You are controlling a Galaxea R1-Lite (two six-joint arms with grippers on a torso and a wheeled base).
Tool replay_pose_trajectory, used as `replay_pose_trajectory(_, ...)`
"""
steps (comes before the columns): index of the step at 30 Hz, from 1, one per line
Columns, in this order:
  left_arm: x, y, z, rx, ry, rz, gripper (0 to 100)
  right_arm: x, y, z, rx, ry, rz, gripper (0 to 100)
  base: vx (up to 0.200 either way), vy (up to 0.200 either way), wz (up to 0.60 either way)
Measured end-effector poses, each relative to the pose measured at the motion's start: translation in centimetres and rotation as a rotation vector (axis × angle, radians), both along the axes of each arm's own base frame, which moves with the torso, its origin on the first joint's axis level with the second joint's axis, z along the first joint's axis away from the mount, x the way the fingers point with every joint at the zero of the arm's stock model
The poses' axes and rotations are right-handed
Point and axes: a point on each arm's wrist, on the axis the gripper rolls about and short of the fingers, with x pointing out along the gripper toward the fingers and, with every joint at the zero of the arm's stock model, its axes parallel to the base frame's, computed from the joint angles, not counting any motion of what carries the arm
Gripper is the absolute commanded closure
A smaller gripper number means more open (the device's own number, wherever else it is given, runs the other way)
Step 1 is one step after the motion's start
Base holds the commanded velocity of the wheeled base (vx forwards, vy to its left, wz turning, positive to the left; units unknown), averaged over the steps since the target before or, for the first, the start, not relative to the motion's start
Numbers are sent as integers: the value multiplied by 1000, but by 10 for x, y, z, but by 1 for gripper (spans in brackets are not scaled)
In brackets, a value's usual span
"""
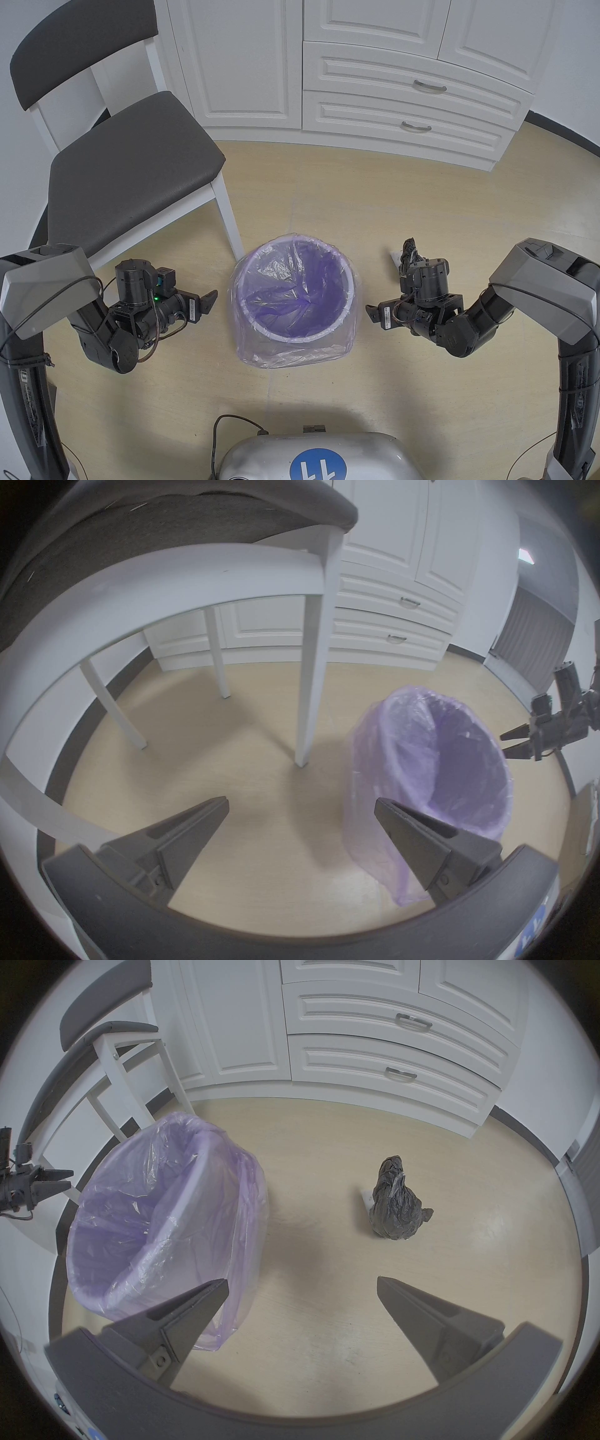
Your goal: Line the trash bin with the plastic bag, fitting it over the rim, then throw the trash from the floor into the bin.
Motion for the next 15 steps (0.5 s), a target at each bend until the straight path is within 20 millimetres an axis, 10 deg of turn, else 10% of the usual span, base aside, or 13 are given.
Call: replay_pose_trajectory(15,26,-18,-47,-96,6,-5,0,3,-2,-2,-1,0,-6,0,0,0,0)
